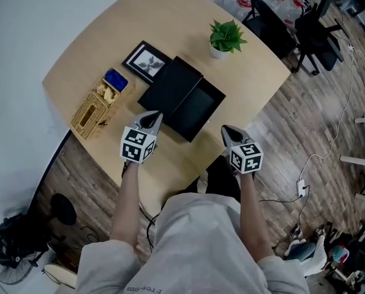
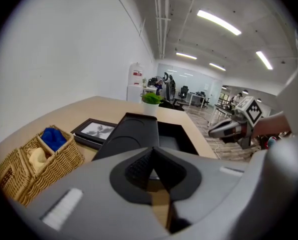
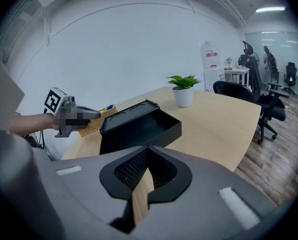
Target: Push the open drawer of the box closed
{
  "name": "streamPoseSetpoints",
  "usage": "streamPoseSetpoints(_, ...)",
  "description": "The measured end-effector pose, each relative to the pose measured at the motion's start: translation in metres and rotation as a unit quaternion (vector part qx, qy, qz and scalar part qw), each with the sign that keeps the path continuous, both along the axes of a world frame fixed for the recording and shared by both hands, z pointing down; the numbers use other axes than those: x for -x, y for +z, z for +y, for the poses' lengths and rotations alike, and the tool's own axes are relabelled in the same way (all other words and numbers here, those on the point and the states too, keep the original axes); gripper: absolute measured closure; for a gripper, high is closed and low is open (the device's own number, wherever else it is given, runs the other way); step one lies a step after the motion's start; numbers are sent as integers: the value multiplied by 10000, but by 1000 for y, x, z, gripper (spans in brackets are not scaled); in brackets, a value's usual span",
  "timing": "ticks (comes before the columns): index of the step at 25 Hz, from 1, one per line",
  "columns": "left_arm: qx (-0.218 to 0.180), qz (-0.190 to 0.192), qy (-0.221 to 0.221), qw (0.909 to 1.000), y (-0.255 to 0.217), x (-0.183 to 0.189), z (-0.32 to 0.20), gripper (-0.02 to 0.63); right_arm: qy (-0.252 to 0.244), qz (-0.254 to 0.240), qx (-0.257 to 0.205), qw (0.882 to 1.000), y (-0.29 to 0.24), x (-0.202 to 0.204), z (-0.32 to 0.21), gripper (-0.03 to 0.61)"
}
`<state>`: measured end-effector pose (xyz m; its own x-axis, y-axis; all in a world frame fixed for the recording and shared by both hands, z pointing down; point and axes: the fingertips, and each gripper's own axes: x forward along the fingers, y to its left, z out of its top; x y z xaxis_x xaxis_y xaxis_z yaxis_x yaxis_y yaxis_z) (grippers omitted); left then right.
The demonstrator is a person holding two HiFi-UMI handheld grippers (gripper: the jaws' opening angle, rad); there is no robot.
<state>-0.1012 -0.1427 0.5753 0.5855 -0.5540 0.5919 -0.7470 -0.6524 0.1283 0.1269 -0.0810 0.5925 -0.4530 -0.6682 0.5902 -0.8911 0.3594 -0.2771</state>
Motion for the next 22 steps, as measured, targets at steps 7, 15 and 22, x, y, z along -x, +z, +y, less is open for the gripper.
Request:
streamPoseSetpoints(7, 90, -251, 216, 9994, 22, -6, -15, 561, -231, 67, 136, 9996, 17, 13, -9, 577)
streamPoseSetpoints(15, 385, -517, 463, 9968, 46, -12, -20, 561, -460, 139, 213, 9986, 34, 19, -19, 577)
streamPoseSetpoints(22, 577, -562, 447, 9957, 48, -11, -19, 561, -764, 235, 368, 9961, 49, 22, -18, 577)
